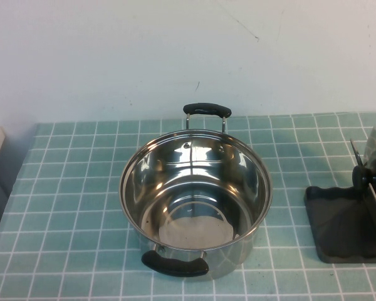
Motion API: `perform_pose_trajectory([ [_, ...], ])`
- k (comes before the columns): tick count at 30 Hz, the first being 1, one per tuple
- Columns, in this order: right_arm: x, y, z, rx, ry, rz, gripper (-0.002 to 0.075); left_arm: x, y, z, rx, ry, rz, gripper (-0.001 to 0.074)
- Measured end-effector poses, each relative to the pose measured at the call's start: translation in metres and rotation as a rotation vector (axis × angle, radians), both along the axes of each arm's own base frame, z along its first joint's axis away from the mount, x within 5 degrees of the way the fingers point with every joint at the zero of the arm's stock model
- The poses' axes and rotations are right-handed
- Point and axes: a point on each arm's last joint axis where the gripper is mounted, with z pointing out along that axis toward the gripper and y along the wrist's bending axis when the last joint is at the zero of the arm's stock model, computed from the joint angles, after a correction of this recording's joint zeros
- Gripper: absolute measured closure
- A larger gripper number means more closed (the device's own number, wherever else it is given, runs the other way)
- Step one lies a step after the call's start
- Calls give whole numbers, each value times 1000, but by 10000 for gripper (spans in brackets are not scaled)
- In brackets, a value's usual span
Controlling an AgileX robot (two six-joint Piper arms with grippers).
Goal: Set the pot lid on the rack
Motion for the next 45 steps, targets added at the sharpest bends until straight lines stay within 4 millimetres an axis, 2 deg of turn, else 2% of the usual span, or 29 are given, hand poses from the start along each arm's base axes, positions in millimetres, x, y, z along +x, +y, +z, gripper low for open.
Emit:
perform_pose_trajectory([
  [7,0,0,0,0,1,0,727,3,1,-20,218,-4,-41,737],
  [12,0,0,0,-1,2,0,727,3,3,-18,228,-63,8,737],
  [18,0,0,0,-1,2,0,727,3,3,-18,327,-61,3,737],
  [26,0,0,0,-1,2,0,727,2,-1,-20,342,-57,-86,737],
  [45,0,0,0,-1,2,0,727,2,-2,-20,316,-57,-91,737],
])
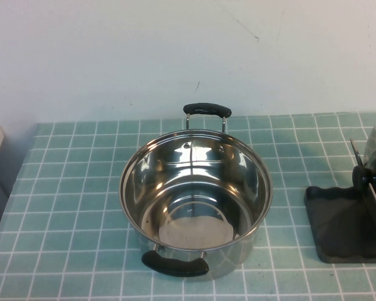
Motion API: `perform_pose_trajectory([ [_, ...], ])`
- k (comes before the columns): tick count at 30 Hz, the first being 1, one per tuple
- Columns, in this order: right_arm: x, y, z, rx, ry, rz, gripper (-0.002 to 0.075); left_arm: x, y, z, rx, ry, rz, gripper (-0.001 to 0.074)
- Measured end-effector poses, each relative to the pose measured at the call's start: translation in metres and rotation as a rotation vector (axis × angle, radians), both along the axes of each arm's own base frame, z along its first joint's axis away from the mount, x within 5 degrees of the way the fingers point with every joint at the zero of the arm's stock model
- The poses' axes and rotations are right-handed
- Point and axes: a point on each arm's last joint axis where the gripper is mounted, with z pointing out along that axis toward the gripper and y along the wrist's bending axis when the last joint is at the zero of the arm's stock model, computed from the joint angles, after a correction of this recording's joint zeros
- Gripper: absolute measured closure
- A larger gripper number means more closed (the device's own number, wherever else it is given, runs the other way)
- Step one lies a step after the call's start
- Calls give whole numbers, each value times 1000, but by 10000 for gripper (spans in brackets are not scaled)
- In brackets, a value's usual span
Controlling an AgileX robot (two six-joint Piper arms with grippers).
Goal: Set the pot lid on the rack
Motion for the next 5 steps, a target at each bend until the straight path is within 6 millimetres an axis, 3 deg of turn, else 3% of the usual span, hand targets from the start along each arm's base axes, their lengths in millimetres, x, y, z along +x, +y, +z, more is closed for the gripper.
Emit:
perform_pose_trajectory([
  [5,0,0,0,0,0,0,727,0,0,0,0,-2,0,737],
])
